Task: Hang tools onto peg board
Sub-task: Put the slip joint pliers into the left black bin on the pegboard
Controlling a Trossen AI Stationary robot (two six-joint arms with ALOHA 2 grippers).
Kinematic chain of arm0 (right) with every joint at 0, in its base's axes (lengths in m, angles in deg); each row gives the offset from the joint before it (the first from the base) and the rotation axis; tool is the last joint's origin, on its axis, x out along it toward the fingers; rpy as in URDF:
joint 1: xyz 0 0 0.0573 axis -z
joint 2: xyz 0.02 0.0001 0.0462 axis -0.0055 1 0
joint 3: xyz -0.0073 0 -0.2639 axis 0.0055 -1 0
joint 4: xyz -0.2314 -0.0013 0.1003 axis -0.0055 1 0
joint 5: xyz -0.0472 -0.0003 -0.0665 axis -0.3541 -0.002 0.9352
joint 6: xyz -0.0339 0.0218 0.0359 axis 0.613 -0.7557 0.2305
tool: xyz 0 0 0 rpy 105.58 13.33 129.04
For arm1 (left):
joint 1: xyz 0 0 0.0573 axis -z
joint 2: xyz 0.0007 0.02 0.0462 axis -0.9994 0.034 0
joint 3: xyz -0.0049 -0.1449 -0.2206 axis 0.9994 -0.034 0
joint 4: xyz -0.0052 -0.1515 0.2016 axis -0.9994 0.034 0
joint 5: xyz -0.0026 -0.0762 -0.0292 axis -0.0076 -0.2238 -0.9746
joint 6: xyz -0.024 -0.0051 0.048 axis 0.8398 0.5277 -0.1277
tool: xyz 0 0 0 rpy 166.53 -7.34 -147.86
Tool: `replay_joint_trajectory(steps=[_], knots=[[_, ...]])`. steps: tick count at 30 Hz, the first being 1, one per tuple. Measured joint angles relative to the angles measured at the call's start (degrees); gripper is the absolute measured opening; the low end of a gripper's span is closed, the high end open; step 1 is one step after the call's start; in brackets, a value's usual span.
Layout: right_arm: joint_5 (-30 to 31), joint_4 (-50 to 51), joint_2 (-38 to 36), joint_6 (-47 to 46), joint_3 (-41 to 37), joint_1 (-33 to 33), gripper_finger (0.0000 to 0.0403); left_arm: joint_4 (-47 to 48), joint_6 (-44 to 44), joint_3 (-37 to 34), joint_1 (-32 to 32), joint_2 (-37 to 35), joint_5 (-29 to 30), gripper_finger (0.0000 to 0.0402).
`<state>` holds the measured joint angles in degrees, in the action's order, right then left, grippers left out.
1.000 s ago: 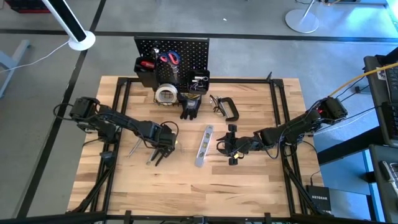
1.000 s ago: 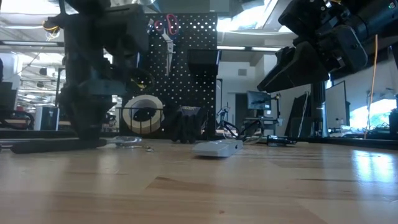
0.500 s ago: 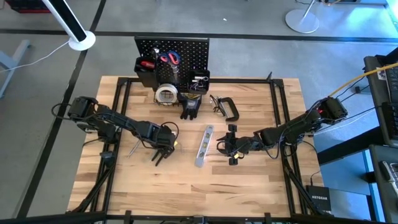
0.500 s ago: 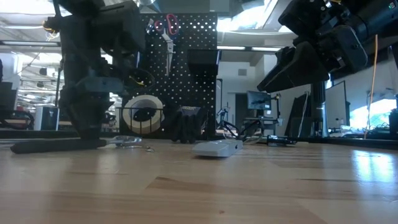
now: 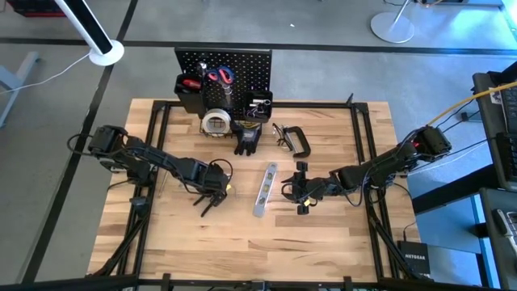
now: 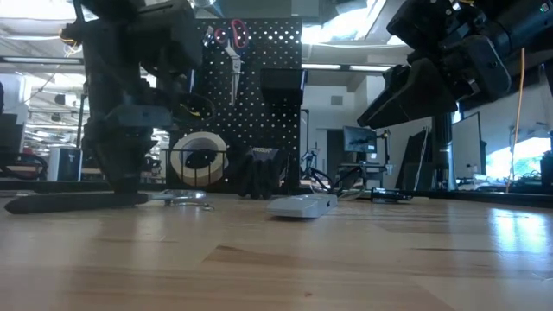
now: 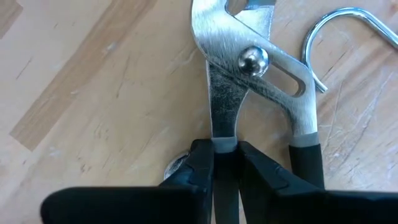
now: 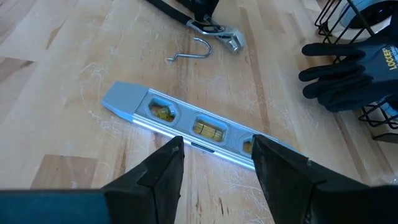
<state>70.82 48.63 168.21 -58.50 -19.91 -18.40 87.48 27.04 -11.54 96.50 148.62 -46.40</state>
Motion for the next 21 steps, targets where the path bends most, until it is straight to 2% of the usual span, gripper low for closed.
replay_joint_trajectory(steps=[5,14,21], knots=[[0.00,-0.03,0.00,0.00,0.00,0.00,0.0193,0.55,-0.06,1.28,1.16,-1.86,2.45,0.0034],[0.02,0.02,0.00,0.00,0.00,0.00,0.0193,0.22,0.84,4.31,3.43,-9.43,7.78,0.0038],[0.00,-0.02,0.00,0.00,0.00,0.00,0.0193,-0.18,0.62,5.41,5.71,-17.41,20.18,0.0033]])
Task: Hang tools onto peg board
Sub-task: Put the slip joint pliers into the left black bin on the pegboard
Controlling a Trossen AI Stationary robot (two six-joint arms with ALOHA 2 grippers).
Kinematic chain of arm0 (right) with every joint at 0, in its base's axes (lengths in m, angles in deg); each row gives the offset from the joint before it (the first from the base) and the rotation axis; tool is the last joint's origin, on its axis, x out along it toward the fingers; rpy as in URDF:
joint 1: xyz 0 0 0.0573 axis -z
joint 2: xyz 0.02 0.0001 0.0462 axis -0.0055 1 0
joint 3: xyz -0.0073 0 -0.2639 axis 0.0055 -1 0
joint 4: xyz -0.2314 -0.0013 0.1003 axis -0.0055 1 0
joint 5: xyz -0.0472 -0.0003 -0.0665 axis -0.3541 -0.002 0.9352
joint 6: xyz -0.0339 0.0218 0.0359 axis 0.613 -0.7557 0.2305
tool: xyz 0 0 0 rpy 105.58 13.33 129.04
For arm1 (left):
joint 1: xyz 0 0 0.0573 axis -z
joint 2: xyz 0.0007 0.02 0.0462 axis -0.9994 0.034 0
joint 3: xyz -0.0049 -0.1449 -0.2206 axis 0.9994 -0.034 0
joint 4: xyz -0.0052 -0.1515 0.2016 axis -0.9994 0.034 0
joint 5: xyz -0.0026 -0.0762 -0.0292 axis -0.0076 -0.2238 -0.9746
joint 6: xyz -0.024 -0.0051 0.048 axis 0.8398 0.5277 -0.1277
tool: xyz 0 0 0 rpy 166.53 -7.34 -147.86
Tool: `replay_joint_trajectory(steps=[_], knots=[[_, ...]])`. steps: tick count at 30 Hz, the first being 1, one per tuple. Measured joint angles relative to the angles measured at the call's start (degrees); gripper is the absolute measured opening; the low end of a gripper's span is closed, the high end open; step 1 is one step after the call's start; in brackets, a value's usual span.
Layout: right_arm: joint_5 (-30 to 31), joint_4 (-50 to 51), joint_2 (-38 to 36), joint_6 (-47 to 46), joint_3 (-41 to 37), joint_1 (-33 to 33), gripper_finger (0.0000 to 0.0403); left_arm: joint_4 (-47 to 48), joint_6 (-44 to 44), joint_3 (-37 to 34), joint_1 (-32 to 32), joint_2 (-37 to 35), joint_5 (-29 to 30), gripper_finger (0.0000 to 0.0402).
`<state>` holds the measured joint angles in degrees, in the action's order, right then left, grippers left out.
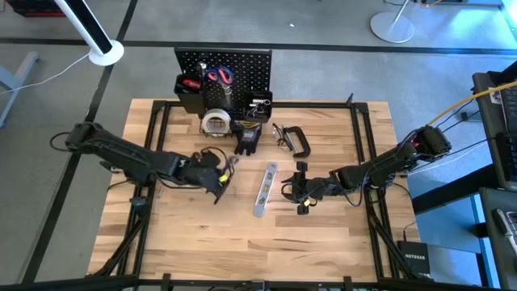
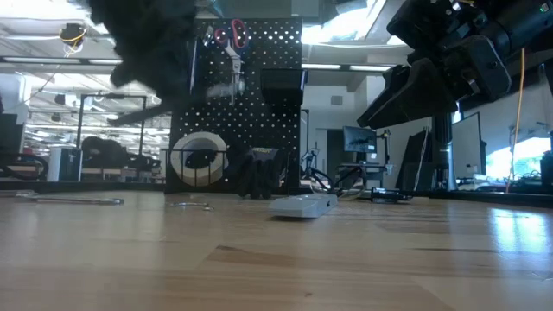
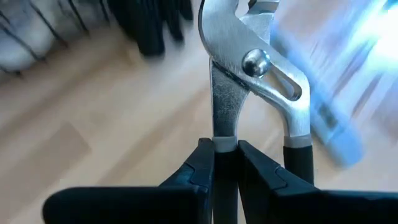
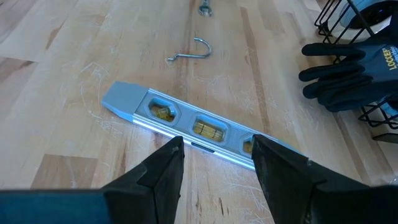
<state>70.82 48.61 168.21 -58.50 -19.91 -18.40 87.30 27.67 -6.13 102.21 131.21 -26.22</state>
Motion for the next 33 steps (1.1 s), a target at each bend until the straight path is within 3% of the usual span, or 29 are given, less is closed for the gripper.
replay_joint_trajectory(steps=[6,10,18,27,33], knots=[[0.00,0.01,0.00,0.00,0.00,0.00,0.0193,-3.15,-4.37,0.21,1.89,-7.45,11.38,0.0033],[0.00,-0.02,0.00,0.00,0.00,0.00,0.0193,-9.31,-12.48,0.21,2.43,-12.01,18.75,0.0033],[0.01,-0.04,0.00,0.00,0.00,0.00,0.0193,-34.28,-42.71,0.28,2.28,-18.72,31.09,0.0033],[0.01,-0.02,0.00,0.00,0.00,0.00,0.0193,-67.69,-83.49,0.32,-2.10,-23.54,35.29,0.0033],[0.02,-0.02,0.00,0.00,0.00,0.00,0.0193,-75.32,-98.62,0.34,-10.71,-25.29,34.42,0.0033]])
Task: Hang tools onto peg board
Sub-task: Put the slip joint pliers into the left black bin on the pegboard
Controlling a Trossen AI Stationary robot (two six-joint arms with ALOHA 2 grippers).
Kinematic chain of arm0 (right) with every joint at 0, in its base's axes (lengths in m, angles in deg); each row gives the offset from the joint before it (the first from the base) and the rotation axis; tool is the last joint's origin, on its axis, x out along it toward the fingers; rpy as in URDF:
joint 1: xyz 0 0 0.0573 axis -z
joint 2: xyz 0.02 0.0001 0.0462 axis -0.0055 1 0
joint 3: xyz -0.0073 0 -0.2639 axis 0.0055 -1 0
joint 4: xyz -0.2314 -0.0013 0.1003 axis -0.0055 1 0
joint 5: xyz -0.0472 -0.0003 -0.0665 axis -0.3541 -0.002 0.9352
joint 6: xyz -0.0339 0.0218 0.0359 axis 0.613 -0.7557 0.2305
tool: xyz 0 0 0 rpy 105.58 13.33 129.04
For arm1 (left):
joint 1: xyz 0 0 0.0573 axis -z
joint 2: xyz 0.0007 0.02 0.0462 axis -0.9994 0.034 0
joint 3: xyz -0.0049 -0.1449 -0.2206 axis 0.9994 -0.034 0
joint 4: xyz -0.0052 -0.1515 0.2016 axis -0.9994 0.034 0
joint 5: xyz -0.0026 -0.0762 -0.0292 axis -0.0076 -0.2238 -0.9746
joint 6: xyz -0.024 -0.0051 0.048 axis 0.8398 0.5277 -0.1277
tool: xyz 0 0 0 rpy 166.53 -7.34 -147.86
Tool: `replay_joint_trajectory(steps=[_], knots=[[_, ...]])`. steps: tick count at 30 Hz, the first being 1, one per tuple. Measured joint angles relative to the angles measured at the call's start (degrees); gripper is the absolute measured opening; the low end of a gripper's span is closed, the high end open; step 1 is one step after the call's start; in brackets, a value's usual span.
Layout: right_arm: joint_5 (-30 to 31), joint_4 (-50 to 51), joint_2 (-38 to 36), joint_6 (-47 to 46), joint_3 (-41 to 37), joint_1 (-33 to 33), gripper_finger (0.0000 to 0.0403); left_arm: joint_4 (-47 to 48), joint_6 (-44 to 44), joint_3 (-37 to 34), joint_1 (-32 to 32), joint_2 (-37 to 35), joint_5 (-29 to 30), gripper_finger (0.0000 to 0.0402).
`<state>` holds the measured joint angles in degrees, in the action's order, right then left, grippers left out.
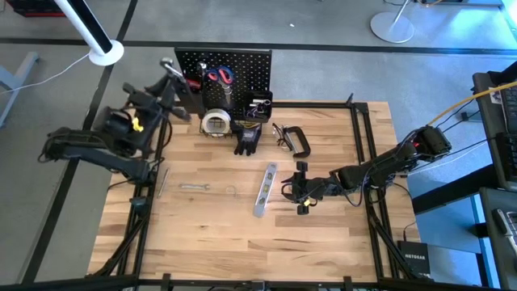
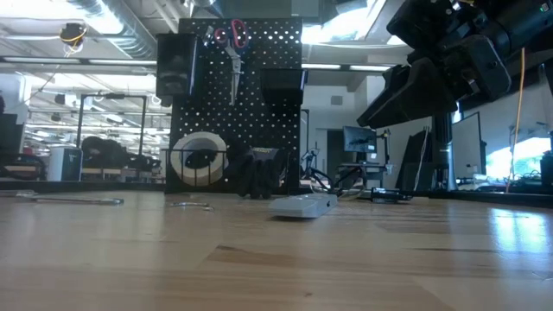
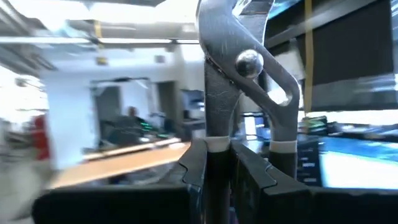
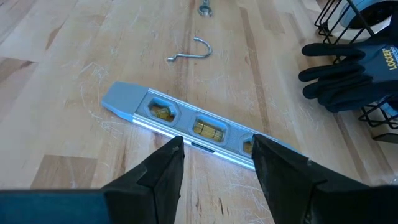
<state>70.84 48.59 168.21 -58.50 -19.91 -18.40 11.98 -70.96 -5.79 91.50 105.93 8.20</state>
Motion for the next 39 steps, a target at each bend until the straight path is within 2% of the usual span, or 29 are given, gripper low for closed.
replay_joint_trajectory(steps=[5,10,17,21,30,39], knots=[[1.58,0.00,0.00,0.39,0.00,0.00,0.0192,2.24,-0.72,0.00,-8.47,0.47,-5.63,0.0034],[1.62,0.02,0.00,0.41,0.00,0.00,0.0193,8.69,0.66,0.00,-16.11,2.08,-10.09,0.0033],[1.62,0.63,0.00,0.42,0.00,0.00,0.0193,19.28,14.41,-0.02,-23.67,4.08,-15.55,0.0036],[1.57,1.05,0.00,0.42,0.00,0.00,0.0193,24.19,22.46,-0.02,-26.64,4.75,-18.22,0.0033],[1.53,1.94,0.00,0.41,0.00,0.00,0.0193,34.61,36.76,-0.02,-30.84,4.66,-18.87,0.0037],[1.55,1.91,0.00,0.39,0.00,0.00,0.0193,41.37,43.02,-0.02,-32.93,4.70,-18.86,0.0046]])
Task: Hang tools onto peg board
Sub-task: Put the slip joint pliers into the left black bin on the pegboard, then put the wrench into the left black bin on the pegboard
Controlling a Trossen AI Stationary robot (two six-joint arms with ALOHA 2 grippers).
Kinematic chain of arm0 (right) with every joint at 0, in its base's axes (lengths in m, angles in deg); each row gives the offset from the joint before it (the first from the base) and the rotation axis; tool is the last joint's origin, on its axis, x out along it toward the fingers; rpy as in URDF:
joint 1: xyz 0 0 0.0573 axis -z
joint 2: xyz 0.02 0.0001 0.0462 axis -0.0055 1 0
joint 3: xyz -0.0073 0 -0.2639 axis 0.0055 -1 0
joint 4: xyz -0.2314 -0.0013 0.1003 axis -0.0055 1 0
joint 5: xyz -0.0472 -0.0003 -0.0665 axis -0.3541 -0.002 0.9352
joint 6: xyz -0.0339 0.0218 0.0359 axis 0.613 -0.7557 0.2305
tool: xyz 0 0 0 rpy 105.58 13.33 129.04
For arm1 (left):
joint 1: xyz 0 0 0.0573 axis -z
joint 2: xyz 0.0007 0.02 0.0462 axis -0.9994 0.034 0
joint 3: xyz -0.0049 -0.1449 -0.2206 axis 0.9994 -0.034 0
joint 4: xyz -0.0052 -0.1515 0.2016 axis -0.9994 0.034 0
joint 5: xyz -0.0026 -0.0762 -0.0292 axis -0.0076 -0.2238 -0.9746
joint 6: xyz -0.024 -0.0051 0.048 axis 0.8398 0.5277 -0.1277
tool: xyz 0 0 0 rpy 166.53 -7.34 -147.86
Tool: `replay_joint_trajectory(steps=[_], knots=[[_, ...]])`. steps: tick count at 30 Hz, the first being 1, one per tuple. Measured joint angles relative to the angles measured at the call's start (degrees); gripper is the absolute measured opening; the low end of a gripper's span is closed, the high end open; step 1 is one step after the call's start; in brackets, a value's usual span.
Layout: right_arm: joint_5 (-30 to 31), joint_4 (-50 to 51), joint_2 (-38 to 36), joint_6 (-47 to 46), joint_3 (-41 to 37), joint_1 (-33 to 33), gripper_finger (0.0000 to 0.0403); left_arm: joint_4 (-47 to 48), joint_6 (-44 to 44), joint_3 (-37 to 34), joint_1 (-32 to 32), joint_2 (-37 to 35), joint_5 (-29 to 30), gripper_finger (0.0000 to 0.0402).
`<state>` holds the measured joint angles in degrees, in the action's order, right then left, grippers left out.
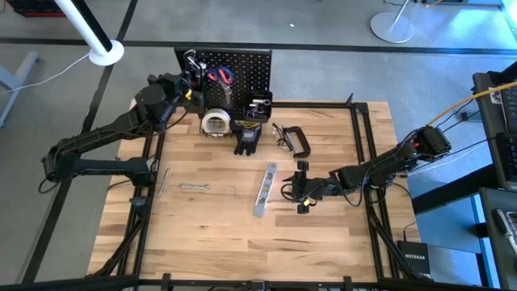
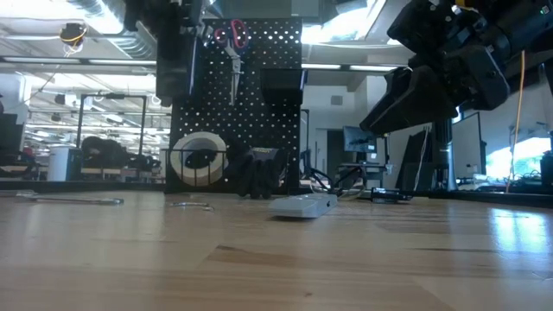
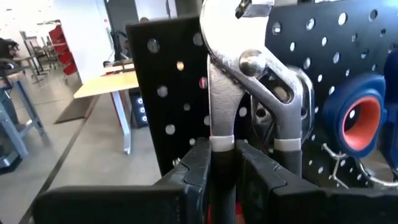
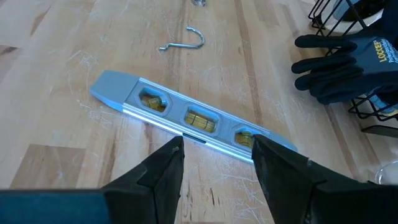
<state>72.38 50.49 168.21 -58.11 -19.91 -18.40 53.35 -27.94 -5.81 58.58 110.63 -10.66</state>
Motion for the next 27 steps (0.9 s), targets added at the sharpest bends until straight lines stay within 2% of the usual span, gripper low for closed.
replay_joint_trajectory(steps=[8,20,23,27], knots=[[0.03,-0.01,0.00,-0.22,0.00,0.00,0.0192,2.10,0.96,0.04,0.59,-0.24,0.47,0.0064],[0.12,-0.13,0.00,-0.24,0.00,0.00,0.0192,3.93,0.32,0.61,5.79,-5.81,0.47,0.0178],[0.13,-0.14,0.00,-0.24,0.00,0.00,0.0192,6.08,-0.72,2.64,8.91,-7.21,-2.20,0.0187],[0.15,-0.17,0.00,-0.24,0.00,0.00,0.0192,6.73,-0.62,4.87,14.02,-7.69,-9.78,0.0189]])
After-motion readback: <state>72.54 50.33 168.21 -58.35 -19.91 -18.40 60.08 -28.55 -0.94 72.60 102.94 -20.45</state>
